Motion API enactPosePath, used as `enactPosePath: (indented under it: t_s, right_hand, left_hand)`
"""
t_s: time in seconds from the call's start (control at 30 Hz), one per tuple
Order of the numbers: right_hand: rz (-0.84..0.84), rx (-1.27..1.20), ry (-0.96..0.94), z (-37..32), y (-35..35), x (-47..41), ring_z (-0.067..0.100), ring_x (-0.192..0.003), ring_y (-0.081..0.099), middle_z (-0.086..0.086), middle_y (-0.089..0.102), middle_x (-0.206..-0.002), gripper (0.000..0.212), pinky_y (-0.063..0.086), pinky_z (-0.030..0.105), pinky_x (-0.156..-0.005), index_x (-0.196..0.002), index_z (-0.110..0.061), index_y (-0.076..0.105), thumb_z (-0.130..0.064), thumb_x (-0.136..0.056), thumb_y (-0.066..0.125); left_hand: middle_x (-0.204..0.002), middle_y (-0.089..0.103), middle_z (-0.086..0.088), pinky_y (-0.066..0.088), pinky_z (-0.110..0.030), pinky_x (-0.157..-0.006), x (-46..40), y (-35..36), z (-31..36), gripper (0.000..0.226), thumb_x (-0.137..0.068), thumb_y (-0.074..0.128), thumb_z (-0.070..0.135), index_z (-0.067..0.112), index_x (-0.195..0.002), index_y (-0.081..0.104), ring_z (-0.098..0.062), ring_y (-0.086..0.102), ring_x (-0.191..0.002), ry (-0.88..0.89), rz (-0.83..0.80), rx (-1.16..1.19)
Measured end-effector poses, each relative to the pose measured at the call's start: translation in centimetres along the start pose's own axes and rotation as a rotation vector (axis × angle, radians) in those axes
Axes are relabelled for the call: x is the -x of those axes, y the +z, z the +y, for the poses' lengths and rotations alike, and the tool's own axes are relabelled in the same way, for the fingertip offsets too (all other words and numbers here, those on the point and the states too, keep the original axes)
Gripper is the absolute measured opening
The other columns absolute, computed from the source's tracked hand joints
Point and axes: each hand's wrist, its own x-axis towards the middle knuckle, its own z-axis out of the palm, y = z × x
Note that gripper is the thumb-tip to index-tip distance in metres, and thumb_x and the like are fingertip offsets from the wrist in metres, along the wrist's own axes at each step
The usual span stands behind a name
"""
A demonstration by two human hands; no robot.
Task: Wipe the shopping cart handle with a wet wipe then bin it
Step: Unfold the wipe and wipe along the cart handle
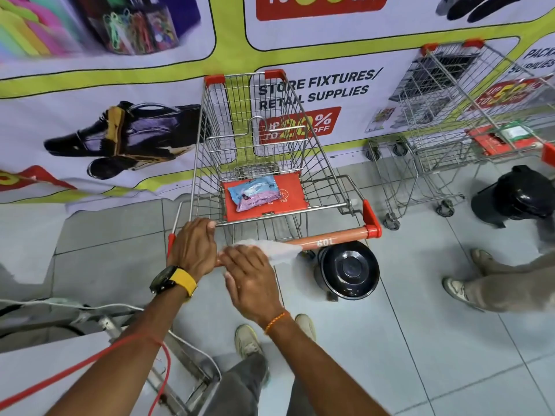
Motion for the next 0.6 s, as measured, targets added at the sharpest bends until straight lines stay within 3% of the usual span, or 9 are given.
enactPosePath:
  t_s: [0.1,0.23,0.3,0.4,0.5,0.6]
  right_hand:
    - [0.033,0.065,-0.104,2.4,-1.8,0.6,0.026,-0.132,0.059,0.004,0.066,-0.141,0.037,0.038,0.042,-0.118,-0.135,-0.014,0.066,-0.021,-0.099,0.057]
    - [0.235,0.194,0.056,10.8,-8.7,4.0,0.025,-0.13,0.062,0.007,0.069,-0.135,0.035,0.044,0.048,-0.114,-0.129,-0.01,0.07,-0.012,-0.094,0.066]
    - [0.246,0.21,0.108,14.5,-12.1,5.5,0.026,-0.132,0.061,0.008,0.068,-0.137,0.035,0.043,0.048,-0.115,-0.13,-0.01,0.069,-0.007,-0.097,0.06]
    - [0.195,0.239,0.103,16.9,-15.1,6.1,0.021,-0.131,0.061,0.003,0.069,-0.135,0.052,0.042,0.039,-0.117,-0.127,-0.014,0.072,0.011,-0.082,0.075]
    - [0.094,0.267,0.084,17.0,-16.9,5.0,0.016,-0.12,0.067,0.001,0.076,-0.123,0.06,0.051,0.036,-0.103,-0.116,-0.017,0.078,0.013,-0.065,0.083]
    - [0.058,0.328,0.127,16.4,-18.9,3.7,0.016,-0.1,0.077,-0.003,0.081,-0.107,0.046,0.06,0.035,-0.082,-0.099,-0.021,0.082,0.004,-0.062,0.09]
  left_hand:
    - [-0.109,0.069,-0.017,0.05,-0.046,-0.089,0.0,-0.1,-0.1,0.044,-0.104,0.026,0.029,0.009,-0.106,0.064,-0.038,0.06,-0.103,0.003,-0.005,0.023]
    - [-0.102,0.069,-0.016,0.05,-0.046,-0.086,0.1,-0.1,0.0,0.047,-0.103,0.024,0.032,0.008,-0.103,0.064,-0.037,0.059,-0.097,0.001,-0.003,0.032]
    - [-0.101,0.069,-0.017,0.051,-0.046,-0.086,0.0,-0.2,0.1,0.046,-0.103,0.025,0.031,0.007,-0.102,0.064,-0.037,0.06,-0.095,-0.004,-0.002,0.042]
    - [-0.102,0.07,-0.019,0.052,-0.046,-0.085,0.1,-0.3,0.2,0.044,-0.103,0.027,0.029,0.005,-0.102,0.064,-0.039,0.06,-0.096,-0.001,0.002,0.047]
    - [-0.101,0.07,-0.018,0.051,-0.045,-0.085,0.3,-0.2,0.3,0.043,-0.103,0.028,0.029,0.006,-0.102,0.064,-0.039,0.061,-0.096,0.009,0.013,0.039]
    - [-0.101,0.069,-0.02,0.051,-0.046,-0.084,0.4,-0.4,0.5,0.043,-0.103,0.028,0.028,0.005,-0.102,0.064,-0.04,0.061,-0.095,0.027,0.005,0.029]
